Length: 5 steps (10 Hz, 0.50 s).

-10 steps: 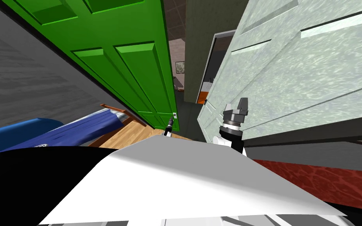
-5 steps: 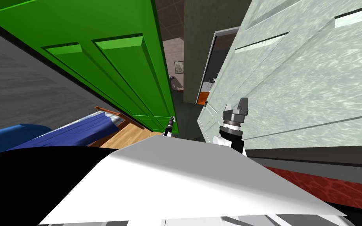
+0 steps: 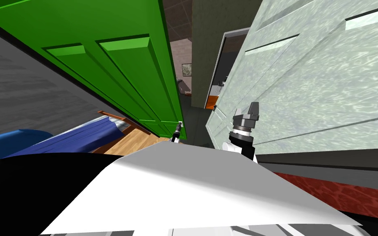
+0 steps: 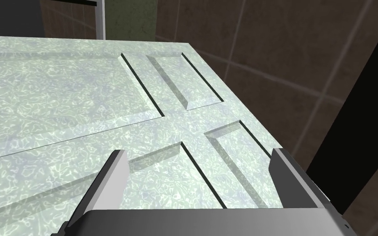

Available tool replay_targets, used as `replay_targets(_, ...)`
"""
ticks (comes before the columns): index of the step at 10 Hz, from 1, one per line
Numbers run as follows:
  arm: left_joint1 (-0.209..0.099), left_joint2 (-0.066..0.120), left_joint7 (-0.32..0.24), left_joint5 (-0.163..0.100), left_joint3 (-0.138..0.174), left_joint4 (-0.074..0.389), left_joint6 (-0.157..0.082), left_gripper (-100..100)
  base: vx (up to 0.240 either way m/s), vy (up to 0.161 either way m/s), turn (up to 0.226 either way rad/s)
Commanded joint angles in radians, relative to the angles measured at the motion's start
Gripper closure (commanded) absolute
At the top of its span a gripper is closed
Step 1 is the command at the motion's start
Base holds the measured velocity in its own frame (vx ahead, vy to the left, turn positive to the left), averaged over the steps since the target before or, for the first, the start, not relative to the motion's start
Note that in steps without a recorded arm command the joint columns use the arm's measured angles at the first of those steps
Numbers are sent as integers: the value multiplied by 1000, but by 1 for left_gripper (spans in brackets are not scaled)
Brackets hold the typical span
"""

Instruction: Push the door open

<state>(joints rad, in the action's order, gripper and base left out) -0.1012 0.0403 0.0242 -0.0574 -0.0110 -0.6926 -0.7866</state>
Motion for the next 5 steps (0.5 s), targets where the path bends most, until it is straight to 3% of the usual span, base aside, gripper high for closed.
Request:
replay_targets(1, -1, 0, -1, -1, 1, -2, -2, 100, 0, 0, 0)
replay_targets(5, -5, 23, 21, -15, 31, 3, -2, 100, 153, -30, 45)
